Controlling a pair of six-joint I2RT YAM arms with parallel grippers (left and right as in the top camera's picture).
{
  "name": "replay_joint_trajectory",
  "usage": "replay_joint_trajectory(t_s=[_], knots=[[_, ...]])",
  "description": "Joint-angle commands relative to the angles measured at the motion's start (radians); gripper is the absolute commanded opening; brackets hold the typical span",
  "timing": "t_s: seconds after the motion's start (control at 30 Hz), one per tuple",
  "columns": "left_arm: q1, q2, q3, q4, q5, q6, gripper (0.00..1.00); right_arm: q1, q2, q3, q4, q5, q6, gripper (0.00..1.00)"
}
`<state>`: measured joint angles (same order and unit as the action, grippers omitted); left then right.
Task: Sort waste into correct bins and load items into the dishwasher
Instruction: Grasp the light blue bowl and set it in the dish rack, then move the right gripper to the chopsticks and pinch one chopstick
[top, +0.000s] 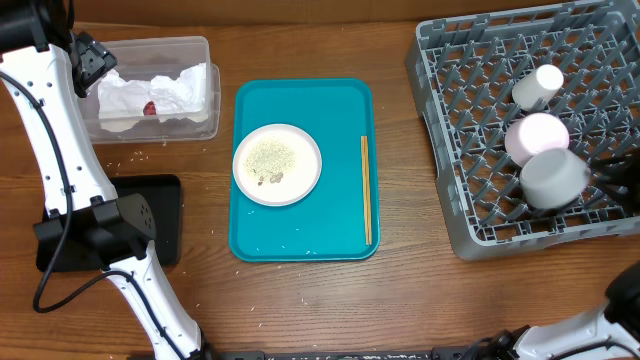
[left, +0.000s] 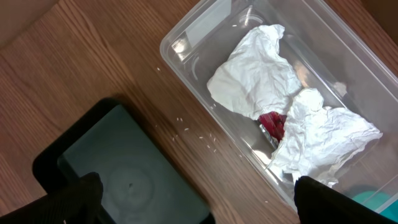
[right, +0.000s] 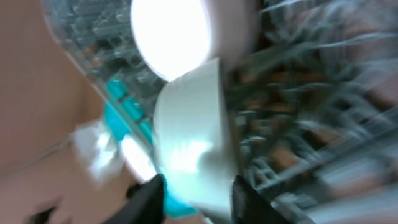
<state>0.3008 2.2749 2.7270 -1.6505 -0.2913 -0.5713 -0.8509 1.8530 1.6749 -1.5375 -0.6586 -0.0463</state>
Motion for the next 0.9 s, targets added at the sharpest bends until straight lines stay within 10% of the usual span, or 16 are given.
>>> replay_joint_trajectory(t_s=[0.0,0.33,0.6,0.87], knots=[[-0.007,-0.006,-0.003,0.002,-0.003,-0.012,1.0,-0.003,-0.115,0.067,0.008,0.251,0.195,0.47],[-0.007,-0.006,-0.003,0.002,-0.003,-0.012,1.0,0.108,-0.2,0.077,0.018,0.262,0.221,0.48],[-0.007,-0.006,-0.003,0.002,-0.003,-0.012,1.0,0.533,-0.201,0.077,0.167,0.266,0.231,0.49],[-0.007,-0.006,-0.003,0.002,-0.003,-0.012,1.0,1.059,-0.117,0.07,0.364,0.628,0.368,0.89]])
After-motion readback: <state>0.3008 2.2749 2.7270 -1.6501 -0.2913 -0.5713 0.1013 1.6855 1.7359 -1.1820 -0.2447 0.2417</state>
